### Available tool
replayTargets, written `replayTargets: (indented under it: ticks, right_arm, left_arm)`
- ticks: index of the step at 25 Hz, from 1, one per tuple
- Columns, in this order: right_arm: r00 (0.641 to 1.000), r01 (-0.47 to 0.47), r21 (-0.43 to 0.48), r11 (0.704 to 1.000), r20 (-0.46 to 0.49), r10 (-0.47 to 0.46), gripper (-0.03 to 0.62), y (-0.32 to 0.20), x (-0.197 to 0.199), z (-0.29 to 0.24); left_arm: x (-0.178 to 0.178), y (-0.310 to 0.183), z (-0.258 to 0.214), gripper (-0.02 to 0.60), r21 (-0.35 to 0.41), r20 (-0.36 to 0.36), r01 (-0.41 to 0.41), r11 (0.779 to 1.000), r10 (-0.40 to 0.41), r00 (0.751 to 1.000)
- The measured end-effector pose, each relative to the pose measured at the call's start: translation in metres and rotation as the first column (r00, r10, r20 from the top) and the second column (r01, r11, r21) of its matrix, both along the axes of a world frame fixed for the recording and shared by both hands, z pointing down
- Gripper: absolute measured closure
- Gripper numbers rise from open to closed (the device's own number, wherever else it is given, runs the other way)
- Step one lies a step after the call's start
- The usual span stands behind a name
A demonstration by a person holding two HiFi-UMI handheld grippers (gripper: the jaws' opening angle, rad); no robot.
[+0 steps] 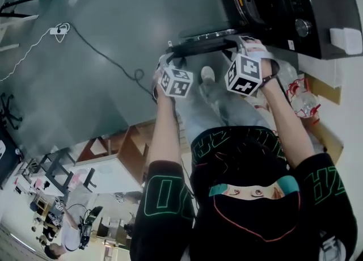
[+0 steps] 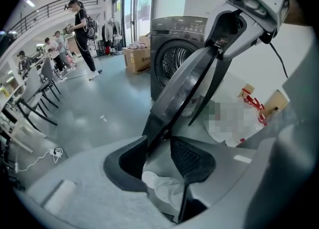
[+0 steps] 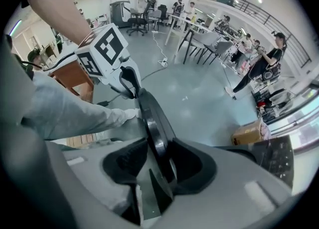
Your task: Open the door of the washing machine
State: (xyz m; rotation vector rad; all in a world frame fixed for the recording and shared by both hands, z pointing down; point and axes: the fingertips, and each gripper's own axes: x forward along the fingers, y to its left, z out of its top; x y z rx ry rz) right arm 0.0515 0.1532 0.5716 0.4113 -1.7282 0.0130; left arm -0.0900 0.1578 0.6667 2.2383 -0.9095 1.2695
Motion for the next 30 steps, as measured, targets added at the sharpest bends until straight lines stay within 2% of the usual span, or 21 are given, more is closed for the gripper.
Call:
replayTargets:
  ticks: [4, 6, 8, 9, 10, 12, 13, 14, 15, 17, 19, 20, 22, 25, 27, 30]
  right_arm:
    - [0.998, 0.048, 0.041, 0.998, 0.025, -0.049, 0.433, 0.006, -0.002, -0.001]
    - [0.996, 0.063, 0.044, 0.997, 0.054, -0.065, 0.431, 0.019, 0.0, 0.0]
    - [0.992, 0.033, 0.046, 0.998, 0.12, -0.038, 0.421, 0.021, -0.001, -0.002]
    - [0.985, 0.004, 0.053, 0.999, 0.17, -0.013, 0.395, 0.012, -0.003, -0.006]
    - [0.974, -0.032, 0.061, 0.998, 0.224, 0.018, 0.382, 0.004, -0.004, -0.015]
    - [0.935, -0.139, 0.058, 0.989, 0.336, 0.112, 0.382, -0.002, 0.001, -0.038]
    - [0.9, -0.209, 0.04, 0.977, 0.399, 0.176, 0.382, -0.004, 0.005, -0.051]
    - [0.849, -0.281, 0.012, 0.96, 0.469, 0.243, 0.384, -0.01, 0.008, -0.066]
    - [0.783, -0.346, -0.02, 0.938, 0.545, 0.301, 0.384, -0.02, 0.008, -0.082]
    - [0.627, -0.443, -0.068, 0.894, 0.689, 0.363, 0.416, -0.044, 0.006, -0.12]
    - [0.476, -0.513, -0.088, 0.854, 0.798, 0.369, 0.506, -0.069, 0.007, -0.162]
    - [0.416, -0.542, -0.087, 0.836, 0.837, 0.357, 0.538, -0.081, 0.009, -0.183]
    - [0.33, -0.582, -0.072, 0.81, 0.89, 0.316, 0.582, -0.103, 0.013, -0.223]
    - [0.239, -0.611, -0.066, 0.789, 0.935, 0.263, 0.591, -0.123, 0.024, -0.272]
    - [0.207, -0.624, -0.06, 0.779, 0.949, 0.239, 0.591, -0.129, 0.034, -0.299]
    - [0.187, -0.635, -0.031, 0.772, 0.963, 0.192, 0.591, -0.138, 0.047, -0.336]
  left_arm:
    - [-0.001, 0.01, -0.001, 0.431, -0.003, 0.017, 0.041, 0.999, -0.041, 0.999]
    - [-0.004, 0.028, -0.001, 0.426, -0.057, 0.006, 0.074, 0.996, -0.074, 0.997]
    - [-0.014, 0.03, -0.01, 0.423, -0.084, -0.006, 0.136, 0.987, -0.138, 0.99]
    - [-0.022, 0.02, -0.02, 0.426, -0.063, -0.015, 0.18, 0.982, -0.182, 0.983]
    - [-0.029, 0.011, -0.034, 0.455, -0.03, -0.034, 0.231, 0.972, -0.232, 0.972]
    - [-0.037, 0.004, -0.067, 0.517, 0.01, -0.117, 0.349, 0.937, -0.345, 0.931]
    - [-0.038, 0.001, -0.088, 0.554, 0.011, -0.181, 0.413, 0.911, -0.404, 0.897]
    - [-0.039, -0.005, -0.111, 0.569, 0.01, -0.253, 0.475, 0.88, -0.457, 0.853]
    - [-0.04, -0.016, -0.138, 0.569, 0.016, -0.326, 0.528, 0.849, -0.495, 0.805]
    - [-0.039, -0.04, -0.195, 0.571, 0.052, -0.458, 0.609, 0.792, -0.523, 0.719]
    - [-0.03, -0.062, -0.251, 0.571, 0.104, -0.556, 0.658, 0.746, -0.505, 0.66]
    - [-0.023, -0.073, -0.277, 0.571, 0.134, -0.588, 0.671, 0.73, -0.486, 0.646]
    - [-0.007, -0.093, -0.325, 0.571, 0.205, -0.624, 0.68, 0.704, -0.441, 0.645]
    - [0.012, -0.113, -0.381, 0.571, 0.318, -0.626, 0.681, 0.66, -0.393, 0.673]
    - [0.02, -0.12, -0.41, 0.571, 0.395, -0.603, 0.67, 0.629, -0.372, 0.706]
    - [0.022, -0.127, -0.446, 0.571, 0.492, -0.571, 0.658, 0.57, -0.358, 0.738]
